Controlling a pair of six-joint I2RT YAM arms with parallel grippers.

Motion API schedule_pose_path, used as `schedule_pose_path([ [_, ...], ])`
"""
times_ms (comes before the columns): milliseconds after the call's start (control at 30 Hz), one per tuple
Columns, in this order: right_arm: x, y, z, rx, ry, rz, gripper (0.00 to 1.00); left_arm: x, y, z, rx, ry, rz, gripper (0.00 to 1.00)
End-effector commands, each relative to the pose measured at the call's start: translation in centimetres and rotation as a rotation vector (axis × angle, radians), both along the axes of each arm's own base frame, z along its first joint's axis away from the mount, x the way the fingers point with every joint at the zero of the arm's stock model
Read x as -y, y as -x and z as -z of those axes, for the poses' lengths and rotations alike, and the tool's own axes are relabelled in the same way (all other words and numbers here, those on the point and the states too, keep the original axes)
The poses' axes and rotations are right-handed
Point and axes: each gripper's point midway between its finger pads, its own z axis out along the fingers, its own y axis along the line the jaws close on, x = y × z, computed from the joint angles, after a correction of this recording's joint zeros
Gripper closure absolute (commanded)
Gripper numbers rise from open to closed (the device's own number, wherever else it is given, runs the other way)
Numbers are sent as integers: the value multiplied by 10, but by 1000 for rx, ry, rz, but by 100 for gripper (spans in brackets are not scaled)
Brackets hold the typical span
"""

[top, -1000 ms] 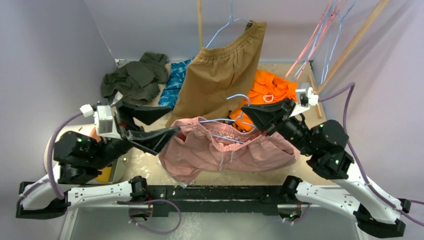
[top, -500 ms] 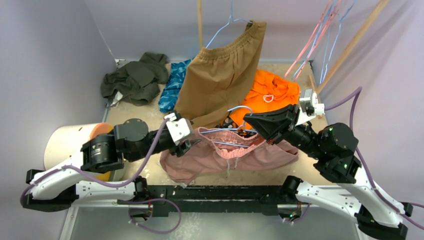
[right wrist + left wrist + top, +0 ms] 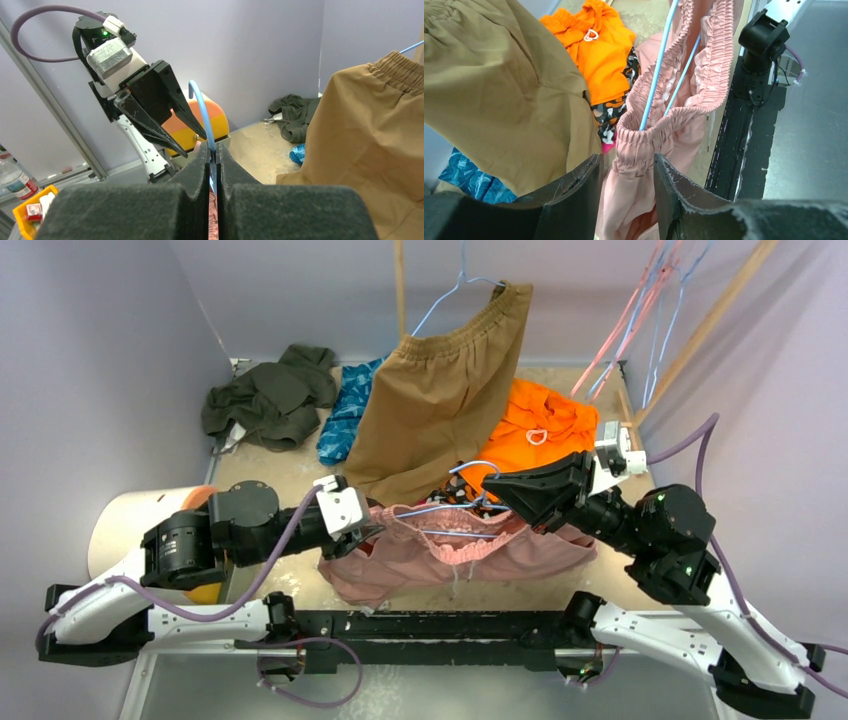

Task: Place the shorts on the hanger
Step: Hang the shorts on the hanger.

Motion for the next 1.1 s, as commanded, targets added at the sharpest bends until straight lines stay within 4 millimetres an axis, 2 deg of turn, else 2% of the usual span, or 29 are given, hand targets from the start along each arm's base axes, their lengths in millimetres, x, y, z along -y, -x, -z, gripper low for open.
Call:
schedule_pose_path([
  [0,7,10,-33,85,-83,-22,100,3,2,3,0,4,16,61],
  [100,6,10,-32,81,-82,-26,100,6,3,7,-6,-3,25,65],
  [400,2,12,-32,80,-84,-48,100,14,5,18,-24,-13,45,65],
  [567,-1,14,-31,80,-84,-70,100,25,9,21,-36,-8,83,73],
  [867,-5,14,-28,73,-82,-86,100,45,13,13,-37,42,136,83],
  [1067,-6,14,-26,67,-79,-84,100,55,13,4,-32,77,151,80],
])
